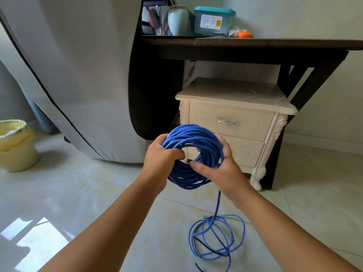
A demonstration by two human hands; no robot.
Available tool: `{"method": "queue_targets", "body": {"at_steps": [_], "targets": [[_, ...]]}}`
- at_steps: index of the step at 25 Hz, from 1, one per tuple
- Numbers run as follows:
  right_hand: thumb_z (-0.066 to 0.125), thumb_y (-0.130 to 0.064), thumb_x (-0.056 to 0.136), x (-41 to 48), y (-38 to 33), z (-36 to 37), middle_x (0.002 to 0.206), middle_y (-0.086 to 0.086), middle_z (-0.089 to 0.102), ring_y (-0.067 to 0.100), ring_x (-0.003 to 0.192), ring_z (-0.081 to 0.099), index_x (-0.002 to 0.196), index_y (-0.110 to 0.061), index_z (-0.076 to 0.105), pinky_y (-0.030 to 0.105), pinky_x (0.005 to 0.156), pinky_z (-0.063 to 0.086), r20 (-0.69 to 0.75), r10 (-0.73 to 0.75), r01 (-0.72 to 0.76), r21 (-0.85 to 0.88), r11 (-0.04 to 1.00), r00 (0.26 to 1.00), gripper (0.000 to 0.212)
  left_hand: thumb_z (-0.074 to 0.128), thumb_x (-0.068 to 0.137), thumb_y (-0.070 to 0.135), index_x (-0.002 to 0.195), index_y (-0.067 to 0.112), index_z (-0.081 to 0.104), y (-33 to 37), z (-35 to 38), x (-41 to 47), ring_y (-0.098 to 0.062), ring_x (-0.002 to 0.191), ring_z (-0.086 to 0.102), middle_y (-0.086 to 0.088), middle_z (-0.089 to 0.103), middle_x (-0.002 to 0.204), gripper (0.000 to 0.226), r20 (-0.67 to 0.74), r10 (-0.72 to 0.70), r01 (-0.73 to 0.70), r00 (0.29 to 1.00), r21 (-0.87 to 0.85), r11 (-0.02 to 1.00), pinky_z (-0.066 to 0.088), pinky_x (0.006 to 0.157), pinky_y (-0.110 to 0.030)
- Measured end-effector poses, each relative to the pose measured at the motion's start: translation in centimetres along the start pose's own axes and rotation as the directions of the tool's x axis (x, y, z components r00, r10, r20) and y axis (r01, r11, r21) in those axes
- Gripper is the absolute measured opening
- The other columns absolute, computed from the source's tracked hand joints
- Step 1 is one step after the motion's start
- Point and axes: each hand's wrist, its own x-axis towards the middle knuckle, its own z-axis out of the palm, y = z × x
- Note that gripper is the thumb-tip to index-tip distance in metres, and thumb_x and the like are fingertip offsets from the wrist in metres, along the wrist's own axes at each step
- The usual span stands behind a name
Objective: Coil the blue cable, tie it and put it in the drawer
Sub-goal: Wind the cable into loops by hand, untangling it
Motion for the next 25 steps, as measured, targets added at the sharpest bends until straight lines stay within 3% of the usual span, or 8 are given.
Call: {"method": "queue_targets", "body": {"at_steps": [6,9,12,15,17,19,22,25], "targets": [[0.079,-0.006,0.073,1.1,-0.1,-0.3,0.097,-0.007,0.069,0.01,0.092,0.067,0.128,-0.031,0.056,0.031,0.084,0.054,-0.201,0.028,0.028,0.268,0.963,0.979,0.065,0.069,0.067,-0.007,0.107,0.015,0.063,-0.4,1.5,-0.6,-0.026,0.085,0.062,-0.013,0.064,0.094,0.046,0.127,-0.032,0.048,0.991,-0.121,0.991,0.051,0.075,-0.039],[0.07,0.005,0.073,0.8,-0.2,-0.3,0.084,-0.006,0.065,0.01,0.076,0.062,0.107,-0.033,0.061,0.031,0.073,0.052,-0.306,0.004,0.053,0.177,0.983,0.952,0.052,0.072,0.058,0.009,0.109,0.016,0.061,-0.6,1.6,-0.7,-0.022,0.084,0.062,-0.008,0.064,0.092,0.053,0.203,-0.05,0.065,0.978,-0.067,0.996,0.05,0.074,-0.035],[0.072,0.002,0.072,0.6,-1.1,-1.2,0.089,-0.014,0.066,0.001,0.075,0.063,0.106,-0.038,0.058,0.021,0.068,0.049,-0.338,-0.101,0.119,0.033,0.992,0.936,0.054,0.081,0.067,0.014,0.124,0.024,0.055,-0.3,0.8,-0.5,-0.013,0.091,0.068,0.0,0.068,0.105,0.063,0.349,-0.011,-0.016,0.937,0.073,0.997,0.055,0.082,-0.027],[0.078,-0.011,0.071,0.4,-1.6,-2.2,0.105,-0.015,0.063,0.005,0.09,0.062,0.118,-0.037,0.053,0.017,0.075,0.046,-0.309,-0.239,0.137,-0.318,0.938,0.921,0.059,0.085,0.072,0.019,0.149,0.043,0.026,-0.1,0.0,-0.3,0.0,0.123,0.053,0.014,0.048,0.141,0.1,0.458,0.099,-0.243,0.883,0.268,0.932,0.05,0.098,-0.026],[0.077,-0.015,0.07,0.3,-1.3,-2.0,0.111,-0.011,0.059,0.011,0.095,0.058,0.123,-0.034,0.052,0.022,0.078,0.044,-0.224,-0.297,0.143,-0.521,0.841,0.928,0.062,0.086,0.069,0.024,0.153,0.044,0.016,-0.3,0.2,-0.5,0.001,0.132,0.041,0.016,0.033,0.15,0.111,0.5,0.22,-0.462,0.838,0.436,0.772,0.044,0.105,-0.024],[0.075,-0.014,0.067,0.1,-0.7,-1.1,0.111,-0.01,0.055,0.014,0.096,0.055,0.124,-0.034,0.053,0.027,0.078,0.045,-0.113,-0.348,0.209,-0.615,0.761,0.931,0.064,0.084,0.069,0.019,0.154,0.037,0.017,-0.9,0.5,-0.5,-0.001,0.129,0.042,0.011,0.033,0.149,0.11,0.525,0.304,-0.576,0.795,0.497,0.649,0.045,0.105,-0.023],[0.074,-0.012,0.065,0.3,-0.2,0.0,0.106,-0.009,0.053,0.016,0.093,0.054,0.124,-0.034,0.054,0.029,0.071,0.046,-0.043,-0.415,0.287,-0.659,0.695,0.909,0.065,0.083,0.069,0.01,0.151,0.037,0.025,-1.8,0.5,0.2,-0.005,0.115,0.054,0.007,0.046,0.138,0.103,0.473,0.344,-0.561,0.811,0.464,0.686,0.051,0.093,-0.02],[0.073,-0.011,0.065,0.6,0.1,0.3,0.102,-0.007,0.053,0.018,0.092,0.054,0.121,-0.034,0.057,0.028,0.069,0.045,-0.046,-0.456,0.318,-0.655,0.686,0.889,0.062,0.077,0.069,0.003,0.128,0.026,0.054,-2.5,0.8,0.7,-0.008,0.098,0.064,0.006,0.064,0.112,0.067,0.374,0.394,-0.535,0.84,0.444,0.719,0.053,0.082,-0.023]]}}
